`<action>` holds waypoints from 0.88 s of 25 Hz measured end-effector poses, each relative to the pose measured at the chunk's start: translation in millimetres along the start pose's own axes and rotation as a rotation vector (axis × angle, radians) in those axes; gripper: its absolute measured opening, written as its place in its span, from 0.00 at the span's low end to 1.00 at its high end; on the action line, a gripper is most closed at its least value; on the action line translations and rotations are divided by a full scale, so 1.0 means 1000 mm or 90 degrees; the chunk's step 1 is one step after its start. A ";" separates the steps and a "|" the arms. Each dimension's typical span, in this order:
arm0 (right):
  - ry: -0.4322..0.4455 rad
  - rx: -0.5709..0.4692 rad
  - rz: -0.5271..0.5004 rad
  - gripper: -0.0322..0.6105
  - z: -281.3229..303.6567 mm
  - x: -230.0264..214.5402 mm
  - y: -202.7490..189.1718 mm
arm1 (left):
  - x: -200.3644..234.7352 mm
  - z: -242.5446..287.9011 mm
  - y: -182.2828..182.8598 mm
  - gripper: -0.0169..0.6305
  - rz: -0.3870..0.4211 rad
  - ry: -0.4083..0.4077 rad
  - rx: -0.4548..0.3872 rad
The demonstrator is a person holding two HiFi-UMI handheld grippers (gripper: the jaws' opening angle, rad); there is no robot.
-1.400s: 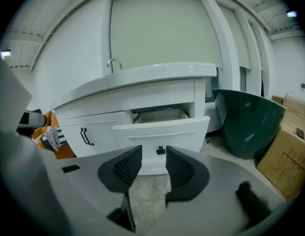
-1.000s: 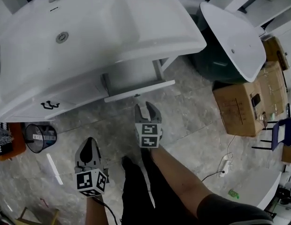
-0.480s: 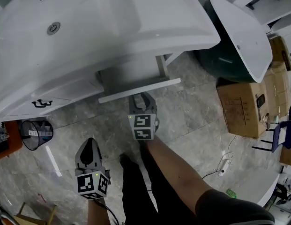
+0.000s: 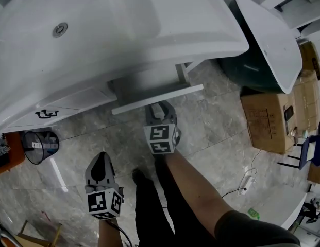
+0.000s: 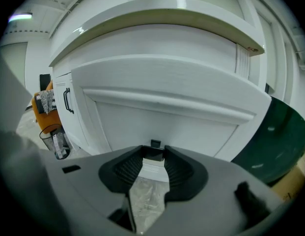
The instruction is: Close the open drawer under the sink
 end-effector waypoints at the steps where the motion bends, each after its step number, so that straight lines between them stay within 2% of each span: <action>1: 0.002 -0.006 0.004 0.27 0.001 -0.002 0.004 | 0.001 0.000 0.000 0.05 0.000 0.000 -0.001; 9: 0.017 -0.015 0.021 0.28 0.021 -0.009 0.030 | 0.005 0.006 -0.001 0.05 -0.004 0.003 0.008; 22: 0.011 -0.011 0.027 0.27 0.062 -0.009 0.062 | 0.022 0.016 0.010 0.05 -0.011 0.023 0.011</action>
Point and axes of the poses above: the fingertips, and each gripper's own axes: z forward along the fingers, x to its left, y out of its top, the point moved 6 cm from there along -z, backward along the fingers, and after that the axes turned 13 degrees about z, right-handed, at the moved point
